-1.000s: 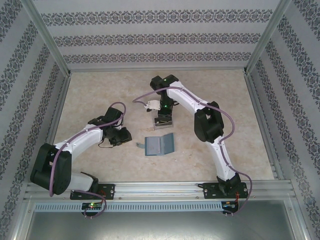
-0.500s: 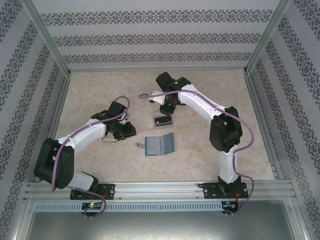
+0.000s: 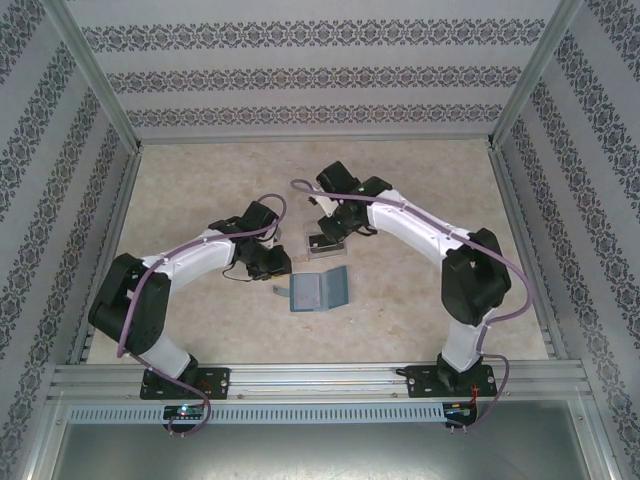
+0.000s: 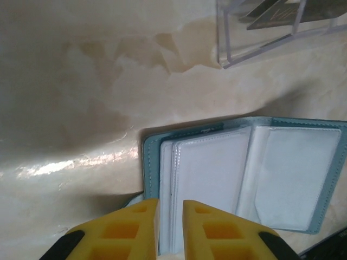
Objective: Take the credit cards out of the card holder
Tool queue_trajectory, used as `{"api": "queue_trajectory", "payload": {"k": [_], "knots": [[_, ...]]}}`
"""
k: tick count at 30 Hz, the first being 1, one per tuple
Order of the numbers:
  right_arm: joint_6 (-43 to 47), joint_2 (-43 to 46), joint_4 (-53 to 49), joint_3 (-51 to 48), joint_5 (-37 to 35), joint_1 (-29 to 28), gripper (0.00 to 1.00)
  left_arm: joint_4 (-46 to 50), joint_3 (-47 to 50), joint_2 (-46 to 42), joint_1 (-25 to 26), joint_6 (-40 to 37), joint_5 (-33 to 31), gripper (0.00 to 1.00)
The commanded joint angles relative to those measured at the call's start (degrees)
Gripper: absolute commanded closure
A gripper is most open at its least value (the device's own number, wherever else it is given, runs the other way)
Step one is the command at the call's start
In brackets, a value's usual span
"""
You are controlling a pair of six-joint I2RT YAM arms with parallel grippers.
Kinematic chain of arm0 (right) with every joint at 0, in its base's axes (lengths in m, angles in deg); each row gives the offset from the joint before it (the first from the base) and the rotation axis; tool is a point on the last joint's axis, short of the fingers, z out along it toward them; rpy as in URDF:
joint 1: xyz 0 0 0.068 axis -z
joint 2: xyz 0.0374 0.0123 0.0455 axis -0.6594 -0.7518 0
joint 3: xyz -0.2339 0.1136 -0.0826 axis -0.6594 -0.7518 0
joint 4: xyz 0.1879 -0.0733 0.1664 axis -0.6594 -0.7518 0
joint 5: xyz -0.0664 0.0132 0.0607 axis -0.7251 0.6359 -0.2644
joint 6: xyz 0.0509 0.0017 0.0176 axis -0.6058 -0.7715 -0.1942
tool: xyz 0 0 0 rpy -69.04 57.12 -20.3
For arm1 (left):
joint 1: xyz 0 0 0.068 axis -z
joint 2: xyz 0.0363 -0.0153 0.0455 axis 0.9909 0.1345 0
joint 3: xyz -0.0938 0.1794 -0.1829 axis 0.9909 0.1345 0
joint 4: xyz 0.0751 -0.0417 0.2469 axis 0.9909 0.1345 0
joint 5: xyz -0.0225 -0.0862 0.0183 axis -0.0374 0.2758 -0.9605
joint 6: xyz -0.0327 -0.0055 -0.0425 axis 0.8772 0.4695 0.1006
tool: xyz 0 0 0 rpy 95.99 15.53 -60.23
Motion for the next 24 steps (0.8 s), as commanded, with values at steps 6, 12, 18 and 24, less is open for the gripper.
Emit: {"api": "queue_trajectory", "payload": {"k": [6,12,18,24], "knots": [[-21.0,5.7,5.1,-8.2,8.7,-0.4,0.82,0.9,-0.5,3.1,2.8,-1.8,-1.1,0.87],[-28.9,7.6,13.7,-15.5,16.3,-0.9,0.82,1.1,1.7,3.0,3.1,-1.5,-2.8,0.93],[-31.6,6.8,16.8,-17.9,18.2,-2.7,0.81,2.7,2.6,2.9,3.0,-2.9,-4.9,0.95],[-33.6,4.7,18.9,-18.2,19.2,-4.3,0.80,1.9,3.9,3.4,3.1,-3.0,-4.3,0.96]]}}
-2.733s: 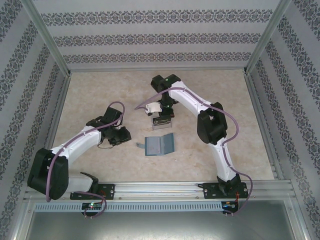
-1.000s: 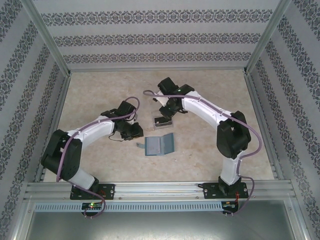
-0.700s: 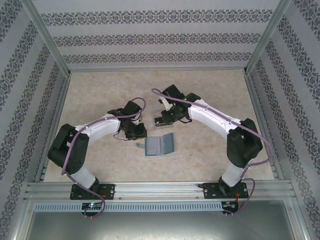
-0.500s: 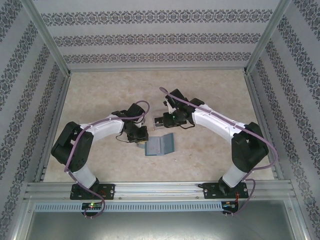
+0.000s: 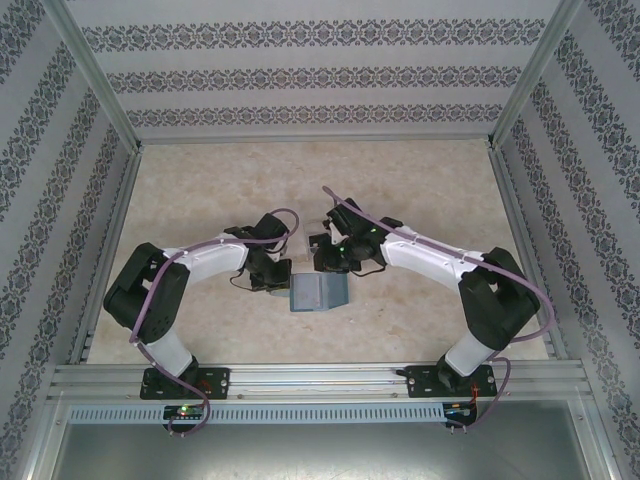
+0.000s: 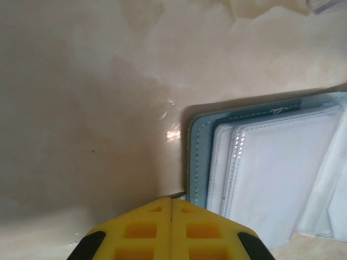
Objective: Take the credit cards out of the card holder
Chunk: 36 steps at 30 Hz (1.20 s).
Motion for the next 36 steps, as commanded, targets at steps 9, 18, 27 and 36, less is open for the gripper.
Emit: {"api": "queue_trajectory", "payload": {"k": [9,18,27,36], "knots": [[-4.2,-6.7,3.9,1.4,2.9,-3.9,0.77,0.6,2.5,0.6,0.6,-1.0,-1.2,0.96],[-7.0,-11.1,7.7,2.2,5.3,-5.8,0.74,0.1,3.3,0.3,0.5,-0.8,-1.0,0.97],[-8.2,-13.8,7.5,3.0,4.8,-7.1,0.71,0.1,3.7,-0.2,0.5,-0.8,-1.0,0.97],[-6.0,-14.7,0.6,3.8,-0.5,-7.4,0.57,-0.1,3.7,-0.3,0.6,-0.9,-0.6,0.97]]}}
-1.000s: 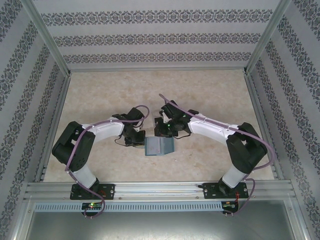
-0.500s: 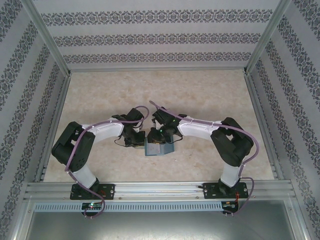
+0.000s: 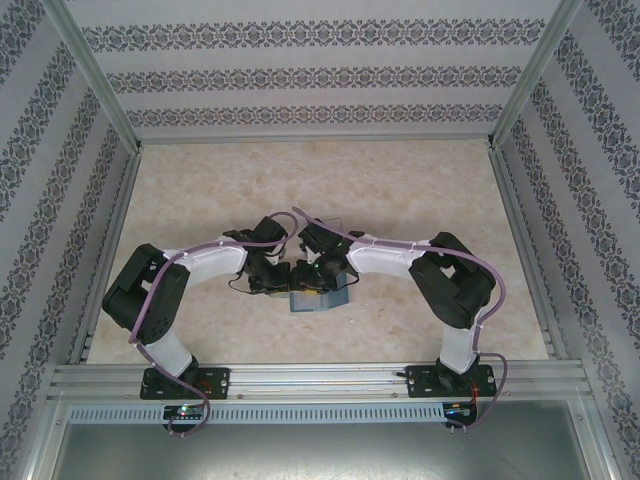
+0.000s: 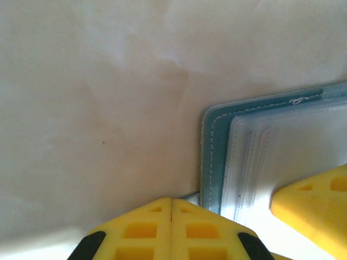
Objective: Take the credit cards out of the card holder
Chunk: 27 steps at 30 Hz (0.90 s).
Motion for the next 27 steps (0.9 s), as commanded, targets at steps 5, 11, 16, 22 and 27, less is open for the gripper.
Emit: {"api": "queue_trajectory", "payload": {"k": [5,11,16,22,27], "knots": [[3.2,-0.4,-10.2,3.1,-7.9,-1.2,0.48,0.9,1.8,0.4,0.5,-0.8,-0.6,0.97],[6.1,-0.4,-15.8,5.8,-12.4,-2.4,0.38,0.7,1.5,0.4,0.5,-0.8,-0.4,0.97],[7.7,-0.7,-21.2,8.4,-17.8,-3.6,0.30,0.7,1.3,0.6,0.6,-1.0,-0.3,0.97],[9.2,-0.8,-27.0,11.3,-23.9,-4.6,0.25,0.8,0.7,0.9,0.5,-1.1,-0.1,0.97],[10.0,-1.3,-31.5,12.9,-29.3,-5.4,0.21,0.8,0.5,0.9,0.6,-1.1,0.1,0.97]]}}
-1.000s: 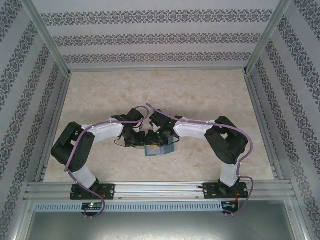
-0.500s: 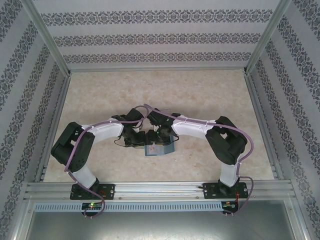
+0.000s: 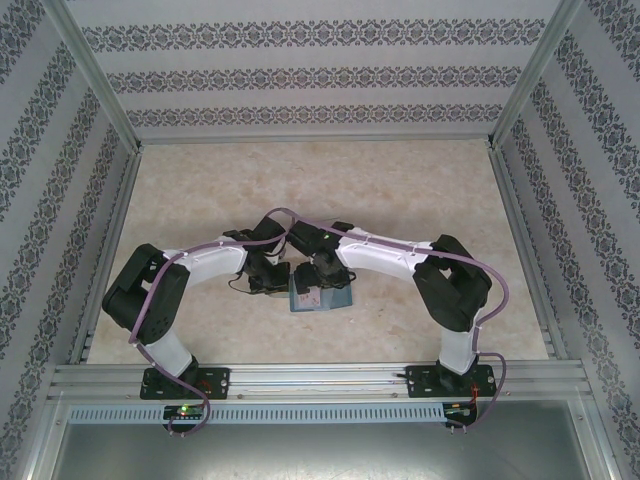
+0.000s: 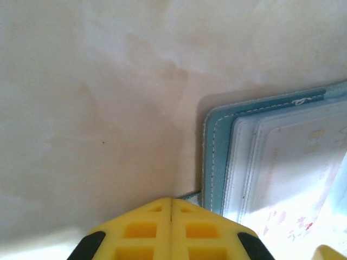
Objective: Take the credit cards out of the card holder
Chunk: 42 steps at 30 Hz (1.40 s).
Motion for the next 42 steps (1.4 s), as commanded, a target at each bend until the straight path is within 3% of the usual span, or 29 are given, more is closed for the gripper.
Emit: {"api": "queue_trajectory", "payload": {"k": [1,42], "knots": [[1.8,-1.2,-5.7,1.9,-6.7,-1.1,0.20,0.9,0.5,0.9,0.6,-1.1,0.1,0.97],[2.8,-3.1,-7.1,-5.5,-13.9,0.4,0.11,2.1,-0.2,1.3,0.6,-0.9,-0.1,0.98]]}}
